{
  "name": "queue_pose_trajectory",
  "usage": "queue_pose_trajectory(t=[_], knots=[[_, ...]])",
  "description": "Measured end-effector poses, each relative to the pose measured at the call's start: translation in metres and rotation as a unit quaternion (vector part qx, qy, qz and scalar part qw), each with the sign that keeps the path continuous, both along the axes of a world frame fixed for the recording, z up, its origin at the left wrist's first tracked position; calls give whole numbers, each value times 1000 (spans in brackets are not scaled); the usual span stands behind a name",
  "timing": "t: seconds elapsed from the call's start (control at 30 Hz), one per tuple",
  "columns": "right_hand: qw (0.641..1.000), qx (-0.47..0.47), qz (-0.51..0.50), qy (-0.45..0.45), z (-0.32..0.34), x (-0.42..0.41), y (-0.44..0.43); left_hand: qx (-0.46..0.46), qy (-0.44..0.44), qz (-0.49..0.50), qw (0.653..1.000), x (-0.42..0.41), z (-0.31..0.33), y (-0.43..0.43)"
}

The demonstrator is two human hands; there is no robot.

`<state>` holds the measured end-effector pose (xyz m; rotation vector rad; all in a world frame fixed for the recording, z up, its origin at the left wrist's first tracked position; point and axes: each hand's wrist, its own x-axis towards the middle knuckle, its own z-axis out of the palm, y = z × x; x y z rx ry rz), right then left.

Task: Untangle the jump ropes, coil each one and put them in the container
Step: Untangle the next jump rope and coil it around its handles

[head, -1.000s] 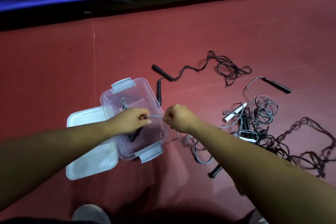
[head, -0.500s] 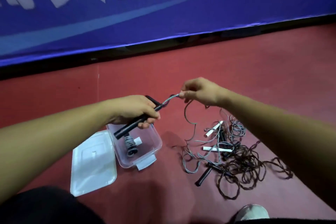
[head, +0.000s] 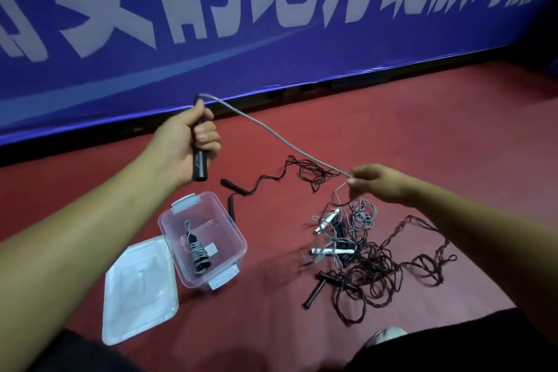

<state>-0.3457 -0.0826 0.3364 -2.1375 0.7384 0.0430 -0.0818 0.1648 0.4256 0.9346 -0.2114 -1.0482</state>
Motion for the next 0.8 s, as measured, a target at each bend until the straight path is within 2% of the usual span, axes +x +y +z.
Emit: queue_pose_trajectory(t=[0.07, 0.13, 0.27, 0.33, 0.47, 0.53, 0.6, 0.7, 0.8], knots=[[998, 40, -36, -39, 6, 4, 9, 63, -38, -3, 997, -5, -17, 5], [996, 41, -41, -71, 20, 18, 27, 104, -101, -57, 988, -15, -26, 8], [997, -13, 70, -25, 52, 49, 76, 102, -213, -127, 963, -32, -17, 4], [994, -30, 94, -43, 65, 61, 94, 109, -265, -147, 947, -39, -17, 1], [989, -17, 37, -140, 80, 76, 102, 152, -382, -193, 891, -42, -25, 0], [989, 16, 31, -147, 80, 76, 96, 148, -388, -182, 891, -34, -24, -1], [988, 48, 60, -132, 74, 74, 90, 145, -359, -144, 911, -24, -22, -3], [992, 11, 113, -60, 55, 71, 70, 158, -289, -74, 941, -10, -27, -5], [995, 22, 95, -3, 27, 65, 43, 193, -256, -40, 946, 2, -39, -3]])
